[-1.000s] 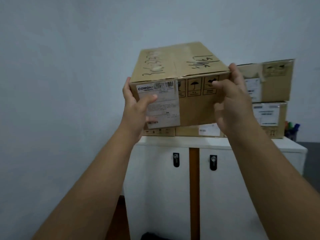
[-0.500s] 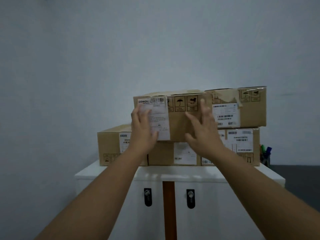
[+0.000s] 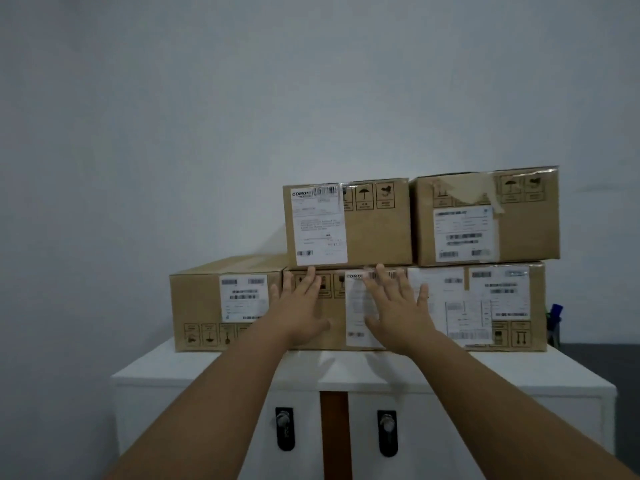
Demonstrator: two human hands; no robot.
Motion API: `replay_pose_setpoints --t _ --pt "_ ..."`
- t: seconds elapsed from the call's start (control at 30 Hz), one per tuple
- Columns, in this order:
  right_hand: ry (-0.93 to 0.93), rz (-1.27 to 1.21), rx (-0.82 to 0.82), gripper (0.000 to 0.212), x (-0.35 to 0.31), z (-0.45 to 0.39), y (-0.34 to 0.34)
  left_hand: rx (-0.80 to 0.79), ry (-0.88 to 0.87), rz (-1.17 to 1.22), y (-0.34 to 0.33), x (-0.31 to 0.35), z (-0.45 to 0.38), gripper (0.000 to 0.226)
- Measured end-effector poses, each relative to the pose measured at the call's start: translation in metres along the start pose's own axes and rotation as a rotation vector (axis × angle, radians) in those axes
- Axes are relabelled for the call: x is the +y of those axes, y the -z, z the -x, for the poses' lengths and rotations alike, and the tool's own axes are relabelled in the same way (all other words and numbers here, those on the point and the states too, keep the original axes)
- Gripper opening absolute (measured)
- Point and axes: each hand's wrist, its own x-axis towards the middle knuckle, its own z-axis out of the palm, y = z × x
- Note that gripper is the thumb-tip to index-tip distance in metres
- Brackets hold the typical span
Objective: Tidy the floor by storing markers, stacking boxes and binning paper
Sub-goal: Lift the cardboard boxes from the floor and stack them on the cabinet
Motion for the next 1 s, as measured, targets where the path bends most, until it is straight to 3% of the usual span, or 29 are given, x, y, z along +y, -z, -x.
replay_pose_setpoints --t 0.17,0.27,0.43,0.6,0.7,0.83,1.0 --pt "0.043 -0.041 0.140 0.069 -0.022 0.011 -0.021 0.088 -0.066 0.144 -0.005 -0.014 0.021 0.080" --pt "0.173 -0.106 0.173 0.066 -0.058 0.033 -0.039 0.059 -0.131 0.219 -0.026 -0.041 0.066 0.074" --pt "0.282 -0.323 -0.023 0.055 -0.134 0.101 -0.082 0.044 0.034 0.421 -0.071 -0.111 0.177 0.060" --pt "0.422 -0.480 -0.307 0.047 -0.220 0.188 -0.152 -0.098 0.446 0.530 -0.116 -0.208 0.321 0.055" --pt "0.439 -0.542 -0.602 0.042 -0.278 0.236 -0.190 -0.137 0.774 0.681 -0.141 -0.265 0.417 0.052" --pt "0.353 -0.544 -1.073 0.041 -0.361 0.294 -0.248 -0.172 1.136 0.730 -0.169 -0.322 0.555 0.044" --pt "0.194 -0.570 -1.422 0.043 -0.443 0.367 -0.309 -0.177 1.517 0.856 -0.227 -0.384 0.713 0.044"
